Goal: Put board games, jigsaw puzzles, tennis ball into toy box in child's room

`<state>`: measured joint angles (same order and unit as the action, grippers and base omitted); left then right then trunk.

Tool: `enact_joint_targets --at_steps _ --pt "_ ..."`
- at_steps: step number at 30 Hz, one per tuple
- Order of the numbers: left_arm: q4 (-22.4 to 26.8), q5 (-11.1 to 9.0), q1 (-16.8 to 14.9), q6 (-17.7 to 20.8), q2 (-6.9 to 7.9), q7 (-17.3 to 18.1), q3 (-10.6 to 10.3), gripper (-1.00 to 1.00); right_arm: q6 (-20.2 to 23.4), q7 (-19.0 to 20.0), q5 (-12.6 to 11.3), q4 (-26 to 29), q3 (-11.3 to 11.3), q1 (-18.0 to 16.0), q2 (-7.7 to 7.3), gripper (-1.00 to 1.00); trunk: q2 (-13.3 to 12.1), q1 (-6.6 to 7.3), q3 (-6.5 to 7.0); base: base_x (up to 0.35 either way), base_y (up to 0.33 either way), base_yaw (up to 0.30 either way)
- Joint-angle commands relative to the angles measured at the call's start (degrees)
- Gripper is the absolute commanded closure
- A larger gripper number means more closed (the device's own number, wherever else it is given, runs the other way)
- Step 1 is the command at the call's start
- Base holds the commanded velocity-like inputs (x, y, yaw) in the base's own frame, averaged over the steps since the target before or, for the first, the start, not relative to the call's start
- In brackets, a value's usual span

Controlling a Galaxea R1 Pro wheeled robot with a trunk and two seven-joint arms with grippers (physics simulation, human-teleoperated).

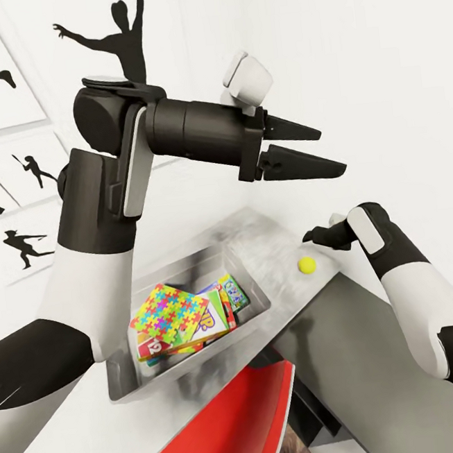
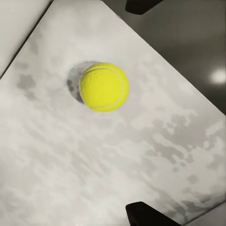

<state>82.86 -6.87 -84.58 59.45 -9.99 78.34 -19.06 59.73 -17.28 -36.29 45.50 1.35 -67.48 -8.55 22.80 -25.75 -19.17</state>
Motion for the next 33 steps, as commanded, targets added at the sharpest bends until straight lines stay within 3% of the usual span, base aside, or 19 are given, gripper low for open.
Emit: enact_joint_targets --at_steps 1,33 --pt "0.06 -0.16 -0.08 0.55 -0.01 0.06 -0.05 -1.00 0.13 -0.54 -0.58 0.04 0.14 -0.10 -0.03 -1.00 0.11 -0.03 -0.20 0.000 0.000 0.000" --pt "0.37 -0.17 -0.15 0.55 -0.01 0.06 -0.63 -1.00 -0.01 -0.57 -0.36 -0.61 0.93 -1.87 -0.07 -1.00 0.11 -0.03 -3.22 0.000 0.000 0.000"
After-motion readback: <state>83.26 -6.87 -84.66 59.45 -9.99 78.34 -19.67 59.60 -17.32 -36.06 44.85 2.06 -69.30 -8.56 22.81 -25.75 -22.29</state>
